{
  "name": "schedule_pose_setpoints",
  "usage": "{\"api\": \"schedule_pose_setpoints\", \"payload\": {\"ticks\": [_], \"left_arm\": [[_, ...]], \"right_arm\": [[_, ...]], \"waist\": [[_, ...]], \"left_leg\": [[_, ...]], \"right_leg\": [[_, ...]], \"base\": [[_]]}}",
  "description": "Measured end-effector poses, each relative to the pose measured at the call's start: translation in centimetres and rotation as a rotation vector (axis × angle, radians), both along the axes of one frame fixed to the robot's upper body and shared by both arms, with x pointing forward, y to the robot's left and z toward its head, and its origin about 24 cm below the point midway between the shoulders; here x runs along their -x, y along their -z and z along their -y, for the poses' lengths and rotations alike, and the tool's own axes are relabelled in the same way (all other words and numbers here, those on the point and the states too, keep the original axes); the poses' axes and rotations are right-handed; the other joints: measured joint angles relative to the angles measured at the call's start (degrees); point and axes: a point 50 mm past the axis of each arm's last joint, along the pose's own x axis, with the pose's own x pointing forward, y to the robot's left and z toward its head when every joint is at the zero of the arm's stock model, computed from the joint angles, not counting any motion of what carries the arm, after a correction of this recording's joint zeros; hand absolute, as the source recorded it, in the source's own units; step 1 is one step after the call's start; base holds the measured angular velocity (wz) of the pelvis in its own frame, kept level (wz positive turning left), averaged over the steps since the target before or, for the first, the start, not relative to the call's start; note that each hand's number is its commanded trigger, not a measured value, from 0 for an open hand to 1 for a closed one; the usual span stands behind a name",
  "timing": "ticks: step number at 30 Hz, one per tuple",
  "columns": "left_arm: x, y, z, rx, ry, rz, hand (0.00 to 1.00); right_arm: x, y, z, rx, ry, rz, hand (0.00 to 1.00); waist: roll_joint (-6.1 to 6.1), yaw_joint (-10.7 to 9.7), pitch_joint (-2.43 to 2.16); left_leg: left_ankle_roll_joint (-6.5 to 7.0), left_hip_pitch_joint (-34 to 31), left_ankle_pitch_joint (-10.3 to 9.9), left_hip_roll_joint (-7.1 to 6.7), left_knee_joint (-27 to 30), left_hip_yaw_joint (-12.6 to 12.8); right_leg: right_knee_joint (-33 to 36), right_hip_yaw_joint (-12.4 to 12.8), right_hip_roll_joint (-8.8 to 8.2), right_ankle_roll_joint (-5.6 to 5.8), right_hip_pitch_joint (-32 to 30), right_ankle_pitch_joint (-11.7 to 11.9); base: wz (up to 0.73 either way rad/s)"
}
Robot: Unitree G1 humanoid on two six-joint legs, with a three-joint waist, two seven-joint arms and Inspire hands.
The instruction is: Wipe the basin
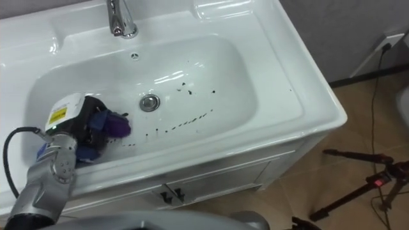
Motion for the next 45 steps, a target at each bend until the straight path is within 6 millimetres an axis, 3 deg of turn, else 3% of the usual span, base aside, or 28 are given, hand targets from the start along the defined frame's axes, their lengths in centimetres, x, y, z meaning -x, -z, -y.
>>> {"api": "schedule_pose_setpoints", "payload": {"ticks": [14,24,34,38,39,44,45], "left_arm": [[1.2,1.9,-1.9,0.427,-0.256,0.023,1.00],[1.3,2.8,-1.8,0.711,-0.343,0.022,1.00],[1.1,2.8,-1.5,0.636,-0.284,-0.006,1.00],[0.0,1.9,-0.8,0.435,-0.135,-0.034,1.00],[-0.5,1.4,-0.4,0.363,-0.087,-0.045,1.00],[-2.4,-0.7,1.2,0.113,0.104,-0.081,1.00],[-2.7,-1.3,1.8,0.053,0.157,-0.084,1.00]], "right_arm": [[0.2,-0.2,0.2,-0.034,0.023,0.003,0.00],[0.3,-0.1,0.2,-0.041,0.027,-0.024,0.00],[1.1,-0.1,0.1,-0.034,0.018,-0.045,0.00],[1.5,0.0,0.0,-0.036,0.006,-0.065,0.00],[1.5,0.0,-0.1,-0.039,0.003,-0.066,0.00],[0.8,0.0,-0.1,-0.041,-0.037,-0.062,0.00],[0.4,0.0,-0.1,-0.049,-0.038,-0.054,0.00]], "waist": [[-0.57,1.3,-0.21],[-0.74,1.5,-0.32],[-0.84,1.3,-0.33],[-1.53,0.3,-0.21],[-1.64,-0.1,0.09],[-1.18,-2.5,0.42],[-0.94,-3.6,0.85]], "left_leg": [[-0.07,1.4,0.0,-0.08,-0.4,1.1],[-0.07,1.9,0.0,-0.02,-0.4,1.8],[-0.22,2.6,0.1,-0.01,-1.2,3.1],[-0.22,2.8,0.1,-0.09,-1.1,3.1],[-0.23,2.5,0.1,-0.11,-0.5,3.1],[-0.23,-0.6,0.1,0.11,1.1,3.0],[-0.23,-1.6,0.1,0.15,1.9,3.0]], "right_leg": [[0.9,0.9,-0.23,-0.15,-0.1,-0.5],[1.0,0.8,-0.28,-0.18,0.2,-0.6],[1.2,1.2,-0.26,-0.15,0.1,-0.7],[2.4,1.4,-0.49,-0.19,-0.1,-1.1],[2.9,1.6,-0.57,-0.20,-0.4,-1.5],[4.4,1.2,-0.74,-0.37,-3.2,-1.6],[4.9,0.9,-0.96,-0.47,-3.9,-1.6]], "base": [[-0.05],[-0.01],[-0.02],[0.00],[0.04],[0.05],[0.04]]}}
